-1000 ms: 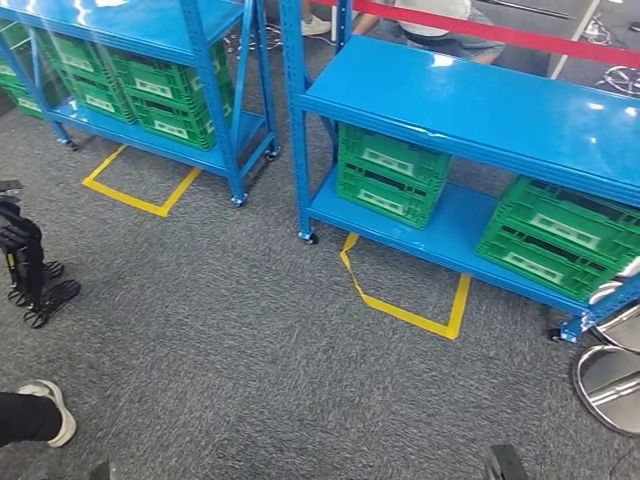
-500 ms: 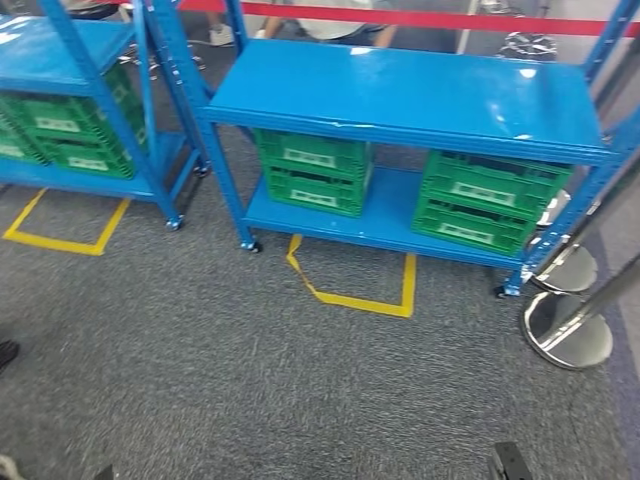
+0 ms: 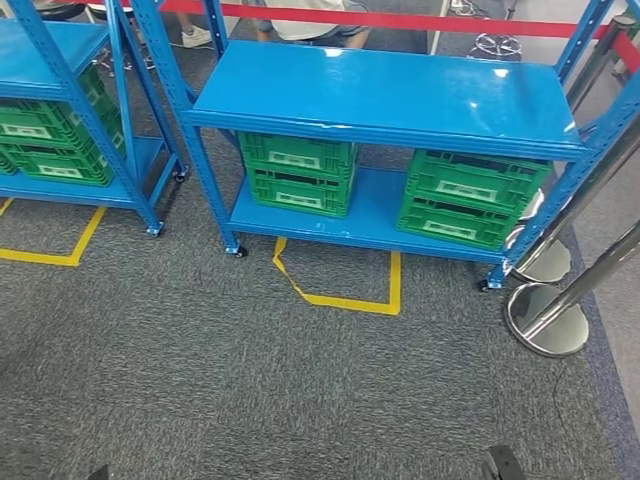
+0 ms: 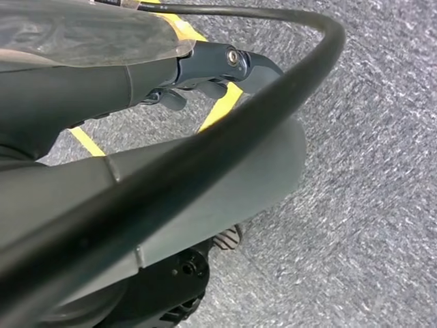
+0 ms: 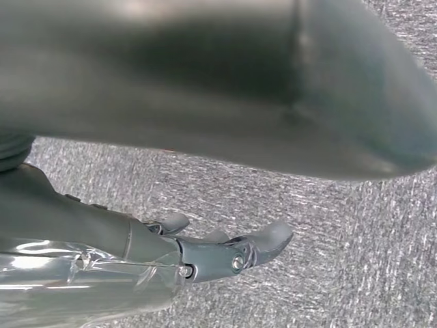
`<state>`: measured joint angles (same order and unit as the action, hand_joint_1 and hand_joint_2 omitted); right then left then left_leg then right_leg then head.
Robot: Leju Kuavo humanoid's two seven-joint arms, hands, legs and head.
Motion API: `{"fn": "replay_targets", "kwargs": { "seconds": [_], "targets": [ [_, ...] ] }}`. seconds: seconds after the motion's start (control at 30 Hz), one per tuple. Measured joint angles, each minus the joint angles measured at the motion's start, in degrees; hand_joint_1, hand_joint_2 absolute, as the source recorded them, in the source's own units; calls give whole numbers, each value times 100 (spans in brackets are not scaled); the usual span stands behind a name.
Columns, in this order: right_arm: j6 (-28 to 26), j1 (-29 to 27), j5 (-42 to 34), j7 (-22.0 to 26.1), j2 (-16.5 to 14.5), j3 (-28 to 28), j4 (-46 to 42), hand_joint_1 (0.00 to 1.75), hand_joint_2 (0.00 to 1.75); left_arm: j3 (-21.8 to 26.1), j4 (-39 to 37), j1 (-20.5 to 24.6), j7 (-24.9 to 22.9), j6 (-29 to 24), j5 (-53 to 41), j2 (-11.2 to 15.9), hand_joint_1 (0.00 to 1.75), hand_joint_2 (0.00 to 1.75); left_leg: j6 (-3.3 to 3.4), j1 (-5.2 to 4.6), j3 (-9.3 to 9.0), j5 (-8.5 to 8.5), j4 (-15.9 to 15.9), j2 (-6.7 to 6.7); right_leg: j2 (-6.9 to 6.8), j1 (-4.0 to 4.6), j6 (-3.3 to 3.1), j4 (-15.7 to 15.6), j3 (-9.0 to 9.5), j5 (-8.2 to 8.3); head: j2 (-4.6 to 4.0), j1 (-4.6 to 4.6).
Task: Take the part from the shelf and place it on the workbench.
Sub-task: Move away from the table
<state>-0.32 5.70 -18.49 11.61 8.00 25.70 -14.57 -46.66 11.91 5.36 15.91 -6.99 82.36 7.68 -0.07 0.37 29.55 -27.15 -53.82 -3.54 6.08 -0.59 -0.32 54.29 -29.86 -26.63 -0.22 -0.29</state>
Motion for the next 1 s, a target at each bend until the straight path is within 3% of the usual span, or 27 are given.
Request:
{"fn": "replay_targets", "kwargs": {
  "seconds": [0.07, 0.2, 0.27, 0.33, 0.4, 0.43, 0.47, 0.53, 0.57, 0.63, 0.77, 0.8, 0.83, 0.9, 0.93, 0.97, 1.0],
  "targets": [
    [4, -1, -2, -3, -1, 0, 1, 0, 0, 0, 0, 2, 0, 5, -1, -2, 0, 0, 19, -15, 1, -11, -18, 2, 2, -13, 24, -16, 4, 1, 0, 15],
    [24, -3, -26, -11, -2, 0, 9, 0, 0, 0, 2, 13, -1, 14, -16, -5, 0, 0, 117, -27, -25, -24, -9, 28, 45, -39, 149, -61, 12, 1, 0, 4],
    [28, -8, -45, -11, -2, 1, 13, 0, 0, 0, 2, 15, -2, 15, -21, -10, 0, 0, 161, 9, -117, -6, 111, 92, -125, -18, 171, 69, -48, -75, 0, 24],
    [31, -4, -61, -8, -2, 2, 16, 0, 0, 0, 2, 1, -10, 15, -28, -12, 0, 0, 197, 27, -210, -16, 194, 177, -404, -13, 184, 651, -345, -330, 0, 85],
    [32, -6, -75, -1, -3, 3, 20, 0, 0, 0, 2, -23, -26, 13, -34, -9, 0, 0, 199, 28, -268, -77, 200, 253, -520, -35, 206, 1440, -782, -577, 0, 137],
    [32, -19, -80, 2, -4, 3, 21, 0, 0, 0, 2, -36, -33, 11, -34, -9, 0, 0, 183, 35, -310, -119, 199, 282, -540, -57, 224, 1641, -910, -568, 0, 149],
    [32, -32, -84, 4, -4, 3, 24, 0, 0, 0, 2, -46, -39, 10, -35, -11, 0, 0, 157, 48, -362, -162, 198, 307, -552, -81, 247, 1611, -919, -447, 0, 155],
    [32, -47, -87, 9, -4, 3, 27, 0, 0, 0, 2, -57, -47, 2, -35, -16, 0, 0, 77, 89, -499, -266, 192, 339, -583, -136, 310, 972, -633, -29, 0, 184],
    [35, -47, -88, 13, -12, 3, 30, 0, 0, 0, 1, -54, -49, -7, -35, -10, 0, 0, 28, 100, -554, -321, 184, 351, -596, -136, 338, 628, -455, 83, -1, 217],
    [44, -36, -89, 20, -22, 3, 37, 0, 0, -1, -3, -39, -54, -26, -35, 4, 0, 0, -65, 90, -610, -405, 163, 365, -608, -124, 292, 261, -220, 59, -1, 255],
    [56, -46, -91, 23, -26, 4, 49, 0, 0, -2, -2, 16, -58, -39, -34, 2, 0, 0, -189, 112, -661, -510, 97, 367, -580, -80, 54, 222, -79, -130, -1, 146],
    [56, -43, -95, 26, -26, 4, 49, 0, 0, -2, -1, 27, -58, -40, -34, 1, 0, 0, -210, 115, -538, -583, -143, 366, -574, -85, 14, 201, -20, -164, -1, 112],
    [53, -40, -99, 29, -26, 4, 49, 0, 0, -2, 0, 32, -57, -40, -34, 1, 0, 0, -219, 110, -299, -672, -532, 366, -572, -83, -19, 179, 37, -200, -1, 65],
    [48, -36, -107, 30, -26, 4, 51, 0, 0, -2, 0, 20, -57, -43, -34, 3, 0, 0, -211, 94, 412, -817, -1475, 366, -568, -61, -61, 157, 149, -294, 0, -19],
    [47, -44, -109, 30, -26, 4, 52, 0, 0, -2, 0, 3, -57, -44, -34, 2, 0, 0, -192, 82, 720, -773, -1771, 365, -558, -45, -72, 151, 219, -353, 0, -46],
    [47, -53, -109, 29, -26, 4, 54, 0, 0, -2, 0, -20, -58, -46, -33, 1, 0, 0, -158, 66, 921, -609, -1844, 365, -544, -29, -81, 147, 303, -420, 0, -71],
    [47, -62, -110, 29, -26, 4, 55, 0, 0, -2, 0, -39, -58, -49, -33, -1, 0, 0, -107, 39, 1002, -327, -1678, 364, -527, -14, -88, 141, 402, -491, 0, -96]
  ]
}}
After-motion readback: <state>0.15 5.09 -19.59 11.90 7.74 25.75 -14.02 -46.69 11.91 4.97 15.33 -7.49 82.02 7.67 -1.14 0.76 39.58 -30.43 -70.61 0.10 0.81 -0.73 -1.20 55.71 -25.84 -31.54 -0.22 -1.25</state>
